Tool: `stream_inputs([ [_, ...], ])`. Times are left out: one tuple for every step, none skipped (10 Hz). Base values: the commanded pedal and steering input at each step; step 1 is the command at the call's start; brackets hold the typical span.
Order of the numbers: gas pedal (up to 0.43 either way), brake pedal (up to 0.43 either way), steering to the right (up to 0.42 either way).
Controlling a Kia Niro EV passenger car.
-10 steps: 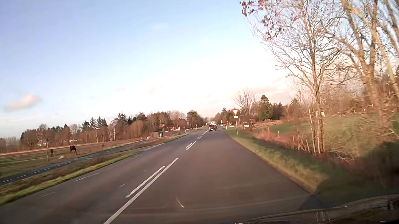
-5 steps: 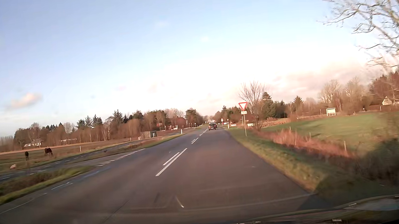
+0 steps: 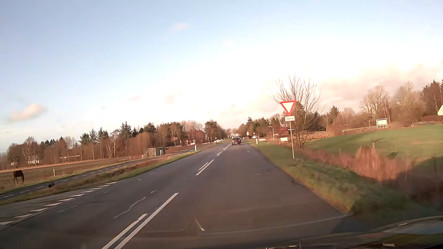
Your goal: Follow the waypoints while adhering to traffic rules and regulations
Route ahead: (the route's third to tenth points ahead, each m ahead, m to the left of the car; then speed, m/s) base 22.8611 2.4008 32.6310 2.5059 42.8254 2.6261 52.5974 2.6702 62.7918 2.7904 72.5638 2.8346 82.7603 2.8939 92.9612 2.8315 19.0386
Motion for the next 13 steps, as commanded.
stream_inputs([
  [0.098,0.0,0.002],
  [0.098,0.0,0.002],
  [0.098,0.0,0.003],
  [0.098,0.0,0.003],
  [0.098,0.0,0.003],
  [0.067,0.0,0.003],
  [0.047,0.0,0.003],
  [0.047,0.0,0.003],
  [0.047,0.0,0.003],
  [0.047,0.0,0.003],
  [0.047,0.0,0.003],
  [0.047,0.0,0.003],
  [0.047,0.0,0.003],
])
